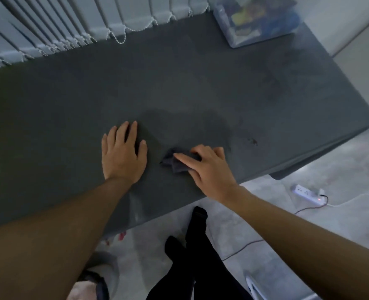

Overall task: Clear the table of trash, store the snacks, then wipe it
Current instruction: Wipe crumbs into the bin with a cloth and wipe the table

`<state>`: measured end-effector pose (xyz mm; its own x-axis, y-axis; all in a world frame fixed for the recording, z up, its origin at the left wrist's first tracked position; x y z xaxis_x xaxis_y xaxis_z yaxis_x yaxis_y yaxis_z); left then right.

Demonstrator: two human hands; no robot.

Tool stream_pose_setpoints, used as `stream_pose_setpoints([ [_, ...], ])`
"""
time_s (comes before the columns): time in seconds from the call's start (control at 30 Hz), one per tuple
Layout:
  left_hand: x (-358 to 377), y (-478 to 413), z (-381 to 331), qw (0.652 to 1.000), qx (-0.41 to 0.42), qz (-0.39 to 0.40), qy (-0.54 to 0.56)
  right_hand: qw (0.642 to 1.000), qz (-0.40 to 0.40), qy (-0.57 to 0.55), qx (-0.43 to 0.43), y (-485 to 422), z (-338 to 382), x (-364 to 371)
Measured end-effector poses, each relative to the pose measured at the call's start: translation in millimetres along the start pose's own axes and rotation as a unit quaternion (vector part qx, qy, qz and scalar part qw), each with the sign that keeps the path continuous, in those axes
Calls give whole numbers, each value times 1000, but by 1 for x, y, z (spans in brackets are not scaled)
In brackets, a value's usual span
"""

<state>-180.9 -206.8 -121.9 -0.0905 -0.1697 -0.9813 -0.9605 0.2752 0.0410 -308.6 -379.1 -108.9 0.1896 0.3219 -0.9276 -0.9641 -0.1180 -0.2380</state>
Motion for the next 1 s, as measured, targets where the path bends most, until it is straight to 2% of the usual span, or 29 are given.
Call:
stream_pose_setpoints([
  [0.07, 5, -5, -20, 999, 31, 17, -6, 996, -35, 38, 66, 1, -39, -14],
  [0.17, 14, -13, -54, 997, 66, 38, -8, 954, -100, 44, 278, 18, -108, -38],
  [0.2, 17, -16, -66, 996, 76, 43, -9, 946, -110, 40, 304, 23, -113, -41],
  [0.23, 21, -19, -78, 995, 87, 49, -8, 949, -108, 40, 293, 24, -108, -40],
  [0.37, 28, -34, -121, 992, 116, 57, 0, 994, -43, 49, 93, 23, -71, -31],
  [0.4, 29, -39, -130, 991, 123, 57, -3, 993, -42, 64, 88, 23, -82, -34],
  [0.47, 31, -54, -144, 990, 126, 61, -8, 975, -89, 84, 187, 27, -125, -50],
  [0.53, 35, -72, -153, 991, 113, 67, -10, 928, -136, 63, 342, 41, -166, -60],
  [0.6, 39, -88, -156, 994, 89, 65, -14, 907, -145, 39, 395, 44, -170, -59],
  [0.67, 44, -96, -154, 995, 70, 58, -37, 936, -126, 33, 326, 33, -150, -52],
  [0.73, 47, -95, -152, 995, 65, 48, -61, 976, -96, 37, 191, 24, -126, -46],
  [0.8, 47, -94, -152, 995, 59, 48, -63, 988, -75, 63, 116, 13, -134, -47],
  [0.83, 46, -94, -153, 995, 57, 49, -62, 984, -84, 77, 135, 6, -152, -52],
  [0.87, 45, -95, -153, 995, 55, 49, -64, 972, -102, 83, 193, 0, -176, -59],
  [0.93, 45, -96, -153, 995, 53, 51, -65, 922, -136, 48, 360, -4, -225, -67],
  [0.97, 45, -96, -152, 995, 52, 52, -65, 899, -143, 23, 414, -8, -236, -66],
  [1.0, 45, -96, -152, 995, 51, 51, -64, 895, -140, 14, 423, -17, -234, -63],
])
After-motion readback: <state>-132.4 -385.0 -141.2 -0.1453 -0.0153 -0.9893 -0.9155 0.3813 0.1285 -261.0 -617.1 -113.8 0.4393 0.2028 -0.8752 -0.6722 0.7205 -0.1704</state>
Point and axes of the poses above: each hand's wrist, its own y-axis away from the middle knuckle, its own x-axis out of the palm, z = x × y, the point moved 9 cm from there along -y, towards the middle knuckle, and after that the axes turned 5 degrees about -x, right-handed, at the moved point
